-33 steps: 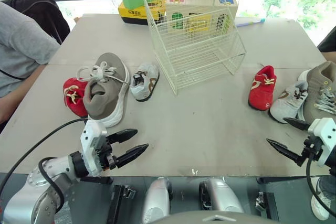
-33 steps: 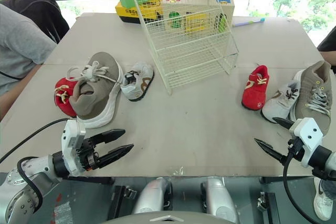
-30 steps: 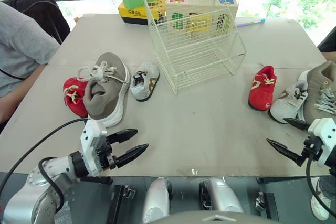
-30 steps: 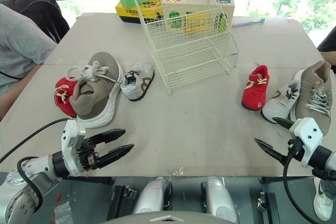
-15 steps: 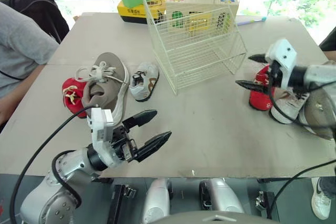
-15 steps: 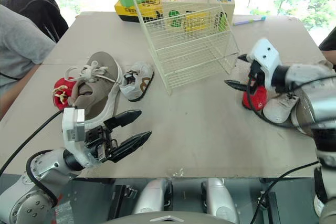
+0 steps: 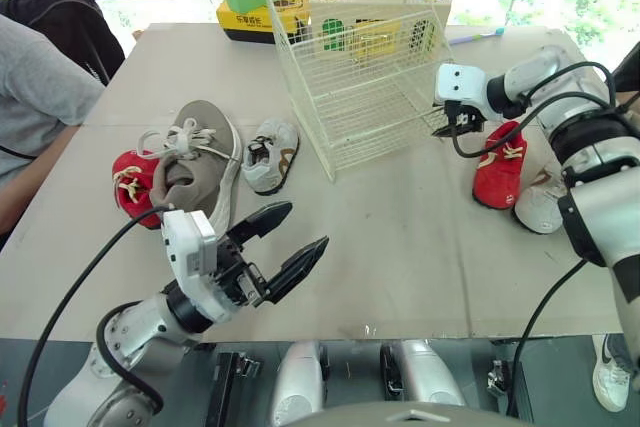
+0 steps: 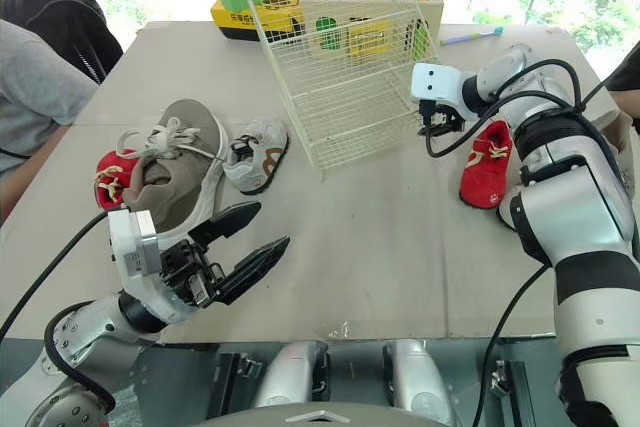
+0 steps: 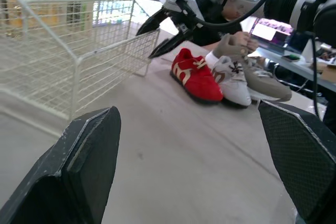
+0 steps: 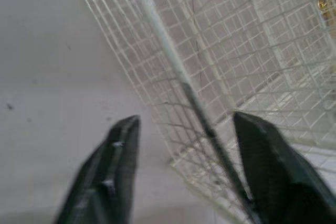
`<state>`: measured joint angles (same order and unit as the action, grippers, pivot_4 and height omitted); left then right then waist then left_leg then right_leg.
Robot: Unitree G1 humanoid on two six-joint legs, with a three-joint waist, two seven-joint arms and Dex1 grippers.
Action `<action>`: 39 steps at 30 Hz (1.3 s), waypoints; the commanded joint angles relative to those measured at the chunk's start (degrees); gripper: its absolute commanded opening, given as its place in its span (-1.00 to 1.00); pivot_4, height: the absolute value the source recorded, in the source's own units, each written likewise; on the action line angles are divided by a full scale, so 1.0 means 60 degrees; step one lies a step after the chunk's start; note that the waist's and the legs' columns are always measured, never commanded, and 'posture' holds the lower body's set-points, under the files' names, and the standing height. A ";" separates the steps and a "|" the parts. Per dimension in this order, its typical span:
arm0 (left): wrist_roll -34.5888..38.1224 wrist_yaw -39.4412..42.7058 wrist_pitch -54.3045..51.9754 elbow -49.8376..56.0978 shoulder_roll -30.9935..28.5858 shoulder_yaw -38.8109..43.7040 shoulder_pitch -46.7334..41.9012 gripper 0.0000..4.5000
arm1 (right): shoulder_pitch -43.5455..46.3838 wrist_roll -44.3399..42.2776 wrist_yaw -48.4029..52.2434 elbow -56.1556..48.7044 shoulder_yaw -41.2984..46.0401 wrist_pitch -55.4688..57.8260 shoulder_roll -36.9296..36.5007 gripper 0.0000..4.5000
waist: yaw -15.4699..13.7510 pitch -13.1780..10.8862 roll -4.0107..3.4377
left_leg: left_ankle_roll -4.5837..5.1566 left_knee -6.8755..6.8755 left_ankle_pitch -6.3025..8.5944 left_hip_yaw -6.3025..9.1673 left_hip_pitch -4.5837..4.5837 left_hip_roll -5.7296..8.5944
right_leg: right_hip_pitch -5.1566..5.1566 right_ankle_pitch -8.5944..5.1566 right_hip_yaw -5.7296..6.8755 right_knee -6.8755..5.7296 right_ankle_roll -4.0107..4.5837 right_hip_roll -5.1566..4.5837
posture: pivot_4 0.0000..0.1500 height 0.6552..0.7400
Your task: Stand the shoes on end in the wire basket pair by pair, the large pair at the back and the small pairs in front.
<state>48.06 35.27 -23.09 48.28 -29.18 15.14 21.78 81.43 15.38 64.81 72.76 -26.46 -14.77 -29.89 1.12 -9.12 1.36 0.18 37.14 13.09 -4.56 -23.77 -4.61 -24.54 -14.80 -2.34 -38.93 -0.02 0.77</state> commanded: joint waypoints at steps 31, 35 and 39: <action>0.0276 0.0029 0.0254 -0.0070 -0.0384 0.0135 0.0268 1.00 | -0.3548 -0.2174 0.4410 -1.0993 0.0995 0.7610 -0.2112 -1.00 | -0.0043 0.0000 -0.0029 | 0.0003 0.0002 0.0004 -0.0002 0.0002 -0.0016 | -0.0012 0.0000 0.0002 -0.0010 -0.0001 0.0022 | 1.00 1.00; 0.0394 -0.0247 0.0117 0.0181 -0.0440 0.0176 0.0230 1.00 | -0.3664 -0.2442 0.4471 -1.1507 0.1013 0.7911 -0.2506 -1.00 | -0.0043 -0.0002 -0.0029 | 0.0004 0.0001 0.0005 -0.0002 0.0000 -0.0017 | -0.0015 0.0000 -0.0001 -0.0008 -0.0001 0.0022 | 1.00 1.00; 0.0443 -0.0401 0.0089 0.0307 -0.0485 0.0194 0.0238 1.00 | -0.3751 -0.2841 0.4510 -1.1881 0.1150 0.8231 -0.2835 -1.00 | -0.0044 -0.0002 -0.0029 | 0.0004 0.0001 0.0005 -0.0001 0.0001 -0.0016 | -0.0015 0.0000 0.0000 -0.0009 -0.0001 0.0022 | 1.00 1.00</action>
<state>49.72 33.19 -22.90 47.40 -31.79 15.27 23.12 58.69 0.28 89.50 3.95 -21.64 33.64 -45.93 0.85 -9.13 1.18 0.20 37.15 13.12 -4.58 -23.76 -4.71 -24.63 -14.80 -2.34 -38.99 -0.03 0.90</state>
